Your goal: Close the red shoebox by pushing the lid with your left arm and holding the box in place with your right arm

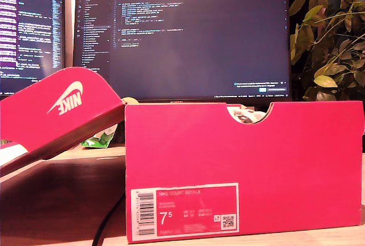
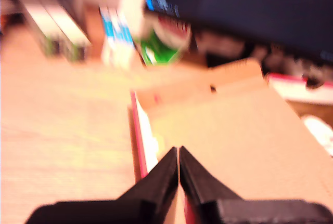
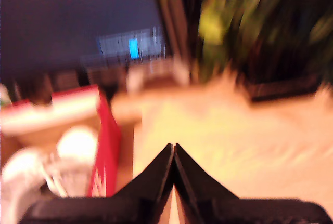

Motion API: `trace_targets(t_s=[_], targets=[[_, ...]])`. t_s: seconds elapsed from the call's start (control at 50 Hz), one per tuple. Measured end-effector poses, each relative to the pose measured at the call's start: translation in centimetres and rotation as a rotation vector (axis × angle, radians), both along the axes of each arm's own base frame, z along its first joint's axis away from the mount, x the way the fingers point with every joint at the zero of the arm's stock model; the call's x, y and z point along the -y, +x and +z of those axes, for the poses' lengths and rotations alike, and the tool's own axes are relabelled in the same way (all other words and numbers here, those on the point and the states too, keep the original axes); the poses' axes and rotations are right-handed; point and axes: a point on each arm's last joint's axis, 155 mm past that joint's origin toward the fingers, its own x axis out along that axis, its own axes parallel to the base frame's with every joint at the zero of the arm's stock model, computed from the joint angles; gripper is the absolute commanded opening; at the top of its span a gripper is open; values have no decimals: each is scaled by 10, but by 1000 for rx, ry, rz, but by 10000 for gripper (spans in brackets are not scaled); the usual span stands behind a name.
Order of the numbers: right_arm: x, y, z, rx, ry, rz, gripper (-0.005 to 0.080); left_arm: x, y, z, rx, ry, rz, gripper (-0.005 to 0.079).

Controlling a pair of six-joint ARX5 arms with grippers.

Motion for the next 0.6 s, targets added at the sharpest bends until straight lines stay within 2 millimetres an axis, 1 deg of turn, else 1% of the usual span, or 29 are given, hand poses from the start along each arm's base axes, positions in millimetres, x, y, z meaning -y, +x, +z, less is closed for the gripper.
trace_targets(t_s=[0.06,0.12,0.24,0.36,0.48,0.54,0.6], targets=[[-3,13,-6,-57,-9,16,-12,-5,9,-4,-43,13,8,-19],[-6,24,-12,-104,-23,41,-12,-11,15,-12,-98,13,19,-19],[-13,43,-22,-177,-38,89,-12,-20,20,-31,-203,-10,24,-19],[-19,60,-31,-225,-50,137,-12,-26,27,-40,-277,-59,21,-19],[-25,72,-45,-272,-52,167,-12,-26,33,-48,-335,-119,-13,-19],[-27,76,-55,-299,-65,182,-12,-24,33,-56,-369,-146,-31,-19],[-30,78,-64,-323,-70,194,-12,-21,32,-68,-414,-170,-48,-19]])
